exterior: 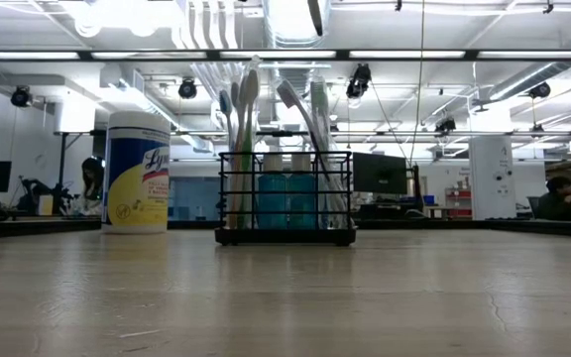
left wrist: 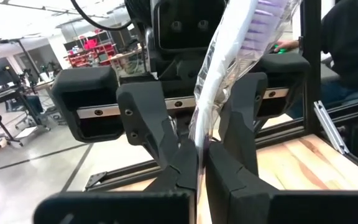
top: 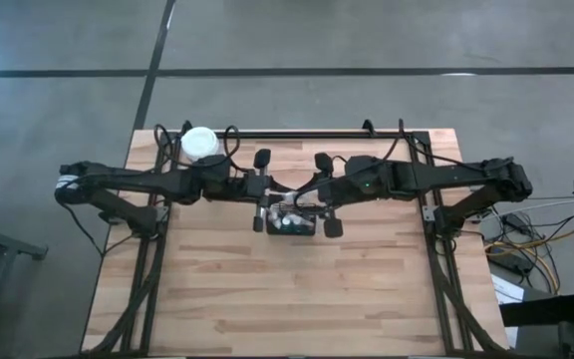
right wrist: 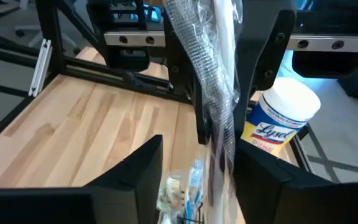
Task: Pick & Place toothbrushing station
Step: Put the violet toothbrush into the mesh organizer
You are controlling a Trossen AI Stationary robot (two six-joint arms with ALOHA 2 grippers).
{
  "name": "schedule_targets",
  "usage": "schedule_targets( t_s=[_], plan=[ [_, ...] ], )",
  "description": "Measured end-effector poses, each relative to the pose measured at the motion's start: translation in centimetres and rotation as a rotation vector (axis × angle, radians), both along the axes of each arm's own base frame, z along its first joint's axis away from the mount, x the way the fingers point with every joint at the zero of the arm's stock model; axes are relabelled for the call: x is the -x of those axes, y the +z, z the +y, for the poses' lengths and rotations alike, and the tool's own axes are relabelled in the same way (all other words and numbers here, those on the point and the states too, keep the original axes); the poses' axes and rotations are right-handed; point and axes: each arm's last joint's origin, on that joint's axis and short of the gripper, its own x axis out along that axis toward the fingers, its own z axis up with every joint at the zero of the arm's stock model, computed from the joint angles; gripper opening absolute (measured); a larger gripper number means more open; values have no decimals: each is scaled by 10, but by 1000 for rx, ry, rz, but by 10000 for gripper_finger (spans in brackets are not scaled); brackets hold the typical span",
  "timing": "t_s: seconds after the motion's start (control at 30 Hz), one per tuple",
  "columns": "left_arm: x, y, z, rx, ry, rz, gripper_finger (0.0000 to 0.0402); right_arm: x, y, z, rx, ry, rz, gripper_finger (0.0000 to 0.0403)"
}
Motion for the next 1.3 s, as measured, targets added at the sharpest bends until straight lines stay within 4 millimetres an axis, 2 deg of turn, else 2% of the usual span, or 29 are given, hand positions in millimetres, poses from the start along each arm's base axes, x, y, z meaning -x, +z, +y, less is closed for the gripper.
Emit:
schedule_targets(
  t_s=[0.13,0.4,0.5,0.6,0.73,0.87,0.97,1.03,1.1,1.2,1.3],
  plan=[
    [0,0,0,0,0,0,7,0,-1,-2,3,-8,10,129],
    [0,0,0,1,2,1,7,0,-2,-9,20,-30,16,24],
    [0,-1,0,11,-3,5,14,0,-2,-9,31,-25,16,21],
    [4,0,-1,20,-34,24,55,2,-1,-9,27,-10,13,19],
    [18,10,-2,41,-62,22,138,11,7,-8,17,27,-24,19],
    [37,22,-2,57,-62,10,208,21,11,-8,24,34,-39,19],
    [60,28,-2,70,-38,48,233,32,13,-8,16,53,-78,19],
    [77,27,-2,74,0,68,231,40,12,-7,-1,102,-122,19],
    [90,18,-1,73,36,60,208,49,9,-6,-22,125,-179,19],
    [106,-2,0,81,43,21,142,61,-2,-9,-35,119,-222,19],
    [123,-17,0,109,44,-47,55,74,-12,-10,-60,105,-272,19]
  ],
)
